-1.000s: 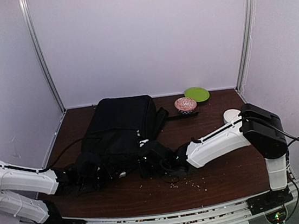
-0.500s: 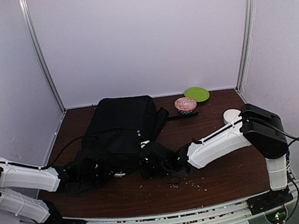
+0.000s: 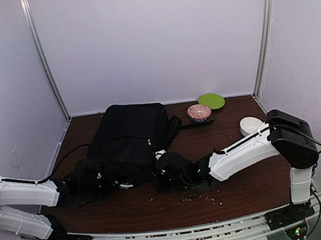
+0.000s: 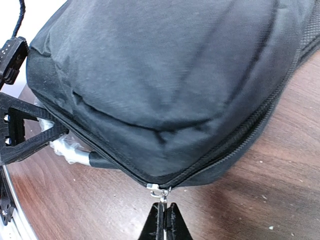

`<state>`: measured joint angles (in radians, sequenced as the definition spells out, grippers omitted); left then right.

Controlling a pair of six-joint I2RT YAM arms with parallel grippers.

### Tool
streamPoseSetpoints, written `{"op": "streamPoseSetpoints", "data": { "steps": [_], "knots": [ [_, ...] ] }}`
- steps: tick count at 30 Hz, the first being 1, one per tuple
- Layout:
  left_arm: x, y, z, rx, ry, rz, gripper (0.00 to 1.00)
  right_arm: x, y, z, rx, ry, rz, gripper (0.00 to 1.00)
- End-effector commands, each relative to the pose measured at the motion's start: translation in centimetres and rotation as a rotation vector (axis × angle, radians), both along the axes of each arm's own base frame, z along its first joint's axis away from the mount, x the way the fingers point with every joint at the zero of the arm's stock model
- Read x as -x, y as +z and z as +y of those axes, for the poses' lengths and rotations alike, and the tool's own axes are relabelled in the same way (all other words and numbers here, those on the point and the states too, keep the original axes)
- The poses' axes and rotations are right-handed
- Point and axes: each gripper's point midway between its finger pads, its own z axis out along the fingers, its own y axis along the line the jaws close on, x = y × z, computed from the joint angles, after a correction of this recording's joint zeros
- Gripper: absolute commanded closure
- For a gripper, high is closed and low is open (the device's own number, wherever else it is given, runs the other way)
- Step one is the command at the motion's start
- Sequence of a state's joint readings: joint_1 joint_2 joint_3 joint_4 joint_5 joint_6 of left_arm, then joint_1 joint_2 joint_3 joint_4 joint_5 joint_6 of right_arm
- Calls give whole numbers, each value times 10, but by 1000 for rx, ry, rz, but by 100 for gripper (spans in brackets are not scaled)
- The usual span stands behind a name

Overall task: Pack the student bag
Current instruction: Zip the student bag at the center of the board.

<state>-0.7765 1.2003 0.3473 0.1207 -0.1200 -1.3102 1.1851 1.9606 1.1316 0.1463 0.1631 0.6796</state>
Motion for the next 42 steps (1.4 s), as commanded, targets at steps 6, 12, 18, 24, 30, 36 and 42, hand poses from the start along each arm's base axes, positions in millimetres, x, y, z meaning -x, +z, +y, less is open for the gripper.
{"op": "streamPoseSetpoints", "data": {
  "steps": [6, 12, 18, 24, 30, 36, 42],
  "knots": [
    [9, -17, 14, -112, -76, -19, 100, -11, -20, -48, 69, -128, 5, 100],
    [14, -20, 14, -111, -93, -10, 100, -18, -24, -61, 75, -189, -4, 100],
    [29, -40, 26, -133, -96, 30, 100, -29, -26, -63, 64, -225, 1, 100],
    [30, -36, 30, -131, -92, 18, 100, -43, -26, -63, 23, -260, 18, 100],
    [31, -35, 34, -131, -80, 6, 100, -46, -20, -53, -19, -242, 24, 100],
    [35, -31, 43, -165, -86, -14, 100, -40, -21, -49, -74, -219, 44, 100],
    [44, -31, 57, -184, -65, -12, 100, -38, -23, -50, -86, -213, 50, 100]
  ]
}}
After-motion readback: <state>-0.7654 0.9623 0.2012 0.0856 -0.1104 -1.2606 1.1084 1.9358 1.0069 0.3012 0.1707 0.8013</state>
